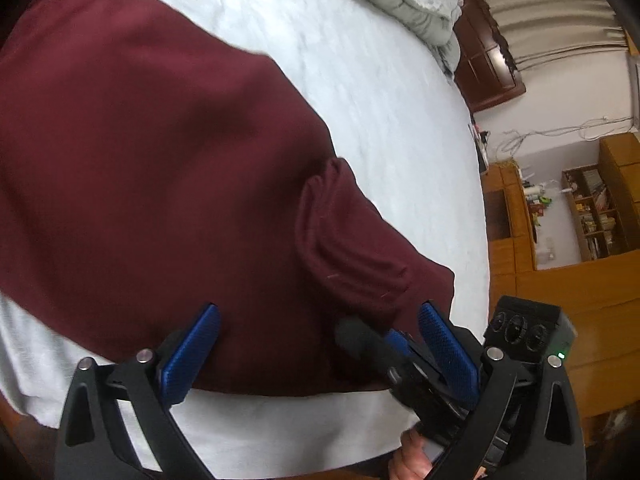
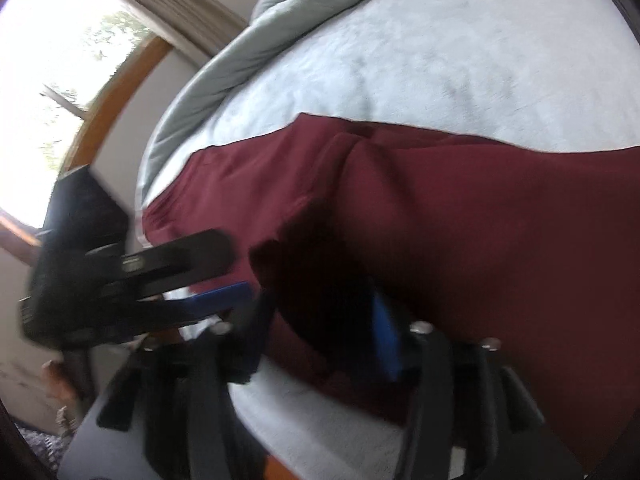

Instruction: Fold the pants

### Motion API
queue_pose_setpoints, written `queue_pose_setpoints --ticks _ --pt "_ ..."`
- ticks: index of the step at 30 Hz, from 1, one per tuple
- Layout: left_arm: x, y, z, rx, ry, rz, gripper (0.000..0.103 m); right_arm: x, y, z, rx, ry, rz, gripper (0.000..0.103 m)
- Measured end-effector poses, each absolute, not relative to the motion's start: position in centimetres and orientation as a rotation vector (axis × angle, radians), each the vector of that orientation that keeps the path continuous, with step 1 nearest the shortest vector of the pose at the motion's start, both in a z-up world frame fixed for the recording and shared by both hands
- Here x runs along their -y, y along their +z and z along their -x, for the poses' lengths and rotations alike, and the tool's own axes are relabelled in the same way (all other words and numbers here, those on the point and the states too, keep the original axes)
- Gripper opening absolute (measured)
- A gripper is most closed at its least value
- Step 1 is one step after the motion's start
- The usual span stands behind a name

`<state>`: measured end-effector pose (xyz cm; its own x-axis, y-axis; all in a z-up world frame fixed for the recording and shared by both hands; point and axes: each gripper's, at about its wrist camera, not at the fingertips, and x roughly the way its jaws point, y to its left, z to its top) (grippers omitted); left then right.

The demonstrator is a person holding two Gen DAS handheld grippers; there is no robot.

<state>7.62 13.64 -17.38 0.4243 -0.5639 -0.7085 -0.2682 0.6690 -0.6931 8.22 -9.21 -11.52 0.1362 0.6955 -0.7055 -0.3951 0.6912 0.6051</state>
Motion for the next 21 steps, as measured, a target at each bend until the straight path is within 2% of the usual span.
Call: queue_pose_setpoints --ticks 6,14,16,18,21 --pt "-11.9 -17.5 -9.0 -1.196 -0.231 0.834 0.099 13.3 -8.5 -5.5 -1.124 0.814 -0.199 0.056" --pt "-9.8 -17.7 -10.0 -1.23 -0.172 0.756 0.099 22.6 -7.6 -5.2 -1.083 0.652 -0.343 0.059" --pt "-9.7 -17.5 -10.0 -1.222 -0.132 0.737 0.087 23.7 -7.7 -5.4 -1.075 0.624 -0.359 0.059" --pt "-9.8 -17.7 -9.9 -1.242 -0.05 0.643 0.045 24.8 -8.1 -5.4 -1.07 0.592 -0.381 0.061" --pt "-10.0 -17.6 -9.9 -1.239 -0.013 0.627 0.032 25.7 -8.6 -5.7 -1.077 0.578 -0.428 0.063"
